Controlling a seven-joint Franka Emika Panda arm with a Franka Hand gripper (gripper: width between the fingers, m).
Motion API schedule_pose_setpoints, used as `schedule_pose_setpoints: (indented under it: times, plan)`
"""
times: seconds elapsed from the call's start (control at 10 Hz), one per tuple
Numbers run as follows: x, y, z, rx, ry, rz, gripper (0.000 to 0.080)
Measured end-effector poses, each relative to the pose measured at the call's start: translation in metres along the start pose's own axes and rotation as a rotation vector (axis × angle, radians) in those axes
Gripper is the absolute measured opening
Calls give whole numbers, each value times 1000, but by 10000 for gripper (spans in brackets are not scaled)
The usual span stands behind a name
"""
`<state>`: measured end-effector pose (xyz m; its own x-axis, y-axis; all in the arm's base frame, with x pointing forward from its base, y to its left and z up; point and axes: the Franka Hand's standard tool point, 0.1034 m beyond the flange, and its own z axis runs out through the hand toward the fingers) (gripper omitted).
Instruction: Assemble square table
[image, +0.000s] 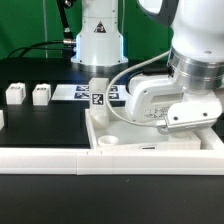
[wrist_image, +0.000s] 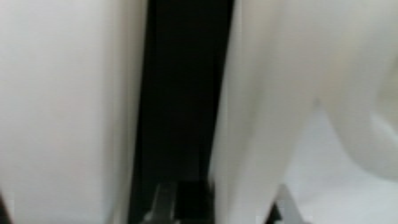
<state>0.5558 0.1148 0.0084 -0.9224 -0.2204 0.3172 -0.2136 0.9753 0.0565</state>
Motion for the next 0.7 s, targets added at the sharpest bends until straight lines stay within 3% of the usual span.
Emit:
schedule_pose_setpoints:
  times: [0.6,0.7]
  plan:
    - [3,2,4,4,23,98,61]
    - [0,8,3,20,36,159,58]
